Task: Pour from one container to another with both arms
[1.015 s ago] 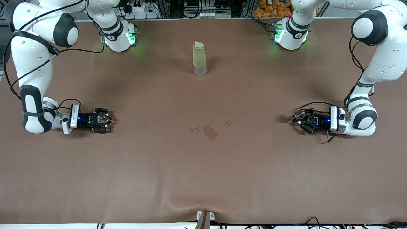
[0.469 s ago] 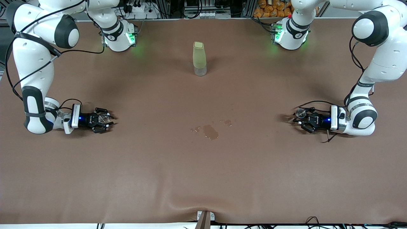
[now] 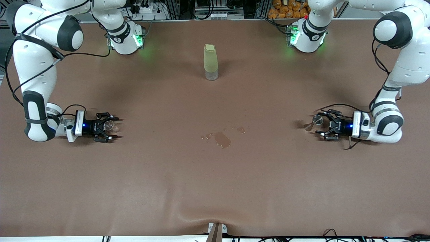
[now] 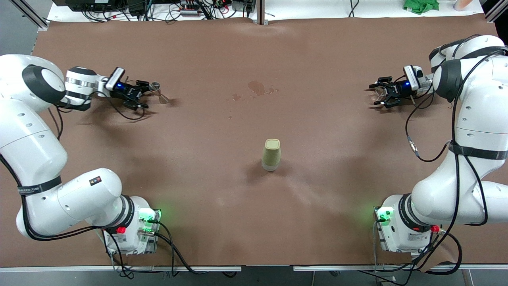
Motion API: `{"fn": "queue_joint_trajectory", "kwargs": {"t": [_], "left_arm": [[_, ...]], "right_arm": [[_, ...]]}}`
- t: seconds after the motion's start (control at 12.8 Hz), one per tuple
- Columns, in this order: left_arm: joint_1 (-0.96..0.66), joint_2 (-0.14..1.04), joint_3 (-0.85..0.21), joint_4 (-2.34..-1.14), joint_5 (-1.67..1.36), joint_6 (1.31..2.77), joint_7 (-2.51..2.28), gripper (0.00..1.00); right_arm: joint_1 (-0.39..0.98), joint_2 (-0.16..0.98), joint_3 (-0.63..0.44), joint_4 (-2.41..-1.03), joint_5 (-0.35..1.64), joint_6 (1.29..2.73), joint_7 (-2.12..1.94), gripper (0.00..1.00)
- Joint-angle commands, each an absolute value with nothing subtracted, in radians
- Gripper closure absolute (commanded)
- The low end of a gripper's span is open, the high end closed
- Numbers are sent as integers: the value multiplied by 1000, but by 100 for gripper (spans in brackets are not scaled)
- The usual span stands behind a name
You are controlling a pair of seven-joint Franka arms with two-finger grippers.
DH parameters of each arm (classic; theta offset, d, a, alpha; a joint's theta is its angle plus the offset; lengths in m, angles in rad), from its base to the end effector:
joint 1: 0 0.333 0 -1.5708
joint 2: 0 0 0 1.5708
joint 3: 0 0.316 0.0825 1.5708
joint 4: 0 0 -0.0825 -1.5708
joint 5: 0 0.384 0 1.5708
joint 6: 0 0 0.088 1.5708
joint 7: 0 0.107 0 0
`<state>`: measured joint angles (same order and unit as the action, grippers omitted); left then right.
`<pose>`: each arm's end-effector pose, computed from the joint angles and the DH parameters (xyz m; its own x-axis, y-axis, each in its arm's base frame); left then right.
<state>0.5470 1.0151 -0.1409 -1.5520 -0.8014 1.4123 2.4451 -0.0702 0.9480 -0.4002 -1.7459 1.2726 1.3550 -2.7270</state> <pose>0.5523 0.1486 0.0629 0.1489 -0.1997 0.9685 -0.9553 0.2239 0.1930 0.5341 -0.1360 0.0641 0.0507 0.2465 0.9678 0.9969 0.0451 -0.0638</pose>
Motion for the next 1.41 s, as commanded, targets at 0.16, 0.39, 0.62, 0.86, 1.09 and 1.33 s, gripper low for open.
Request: {"fn": "queue_joint_trajectory", "kwargs": {"t": [0.16, 0.39, 0.62, 0.86, 1.09, 1.33], "left_arm": [[588, 976, -144, -1396, -678, 1335, 2158, 0], [583, 902, -166, -1381, -680, 1330, 1844, 0], [580, 836, -209, -1378, -678, 1330, 1486, 0], [551, 755, -207, -1370, -676, 1330, 1152, 0], [549, 683, -271, -1333, -680, 1328, 801, 0], [506, 586, -339, -1318, -676, 1356, 429, 0]], "right_arm": [[-87, 896, -478, -1675, 1103, 1293, -2552, 0], [-78, 884, -572, -1576, 1031, 1229, -2462, 0], [-72, 847, -652, -1479, 912, 1192, -2305, 0], [-68, 766, -713, -1416, 804, 1187, -2144, 0], [-55, 628, -733, -1375, 652, 1195, -1927, 0], [-8, 471, -733, -1342, 493, 1192, -1619, 0]]}}
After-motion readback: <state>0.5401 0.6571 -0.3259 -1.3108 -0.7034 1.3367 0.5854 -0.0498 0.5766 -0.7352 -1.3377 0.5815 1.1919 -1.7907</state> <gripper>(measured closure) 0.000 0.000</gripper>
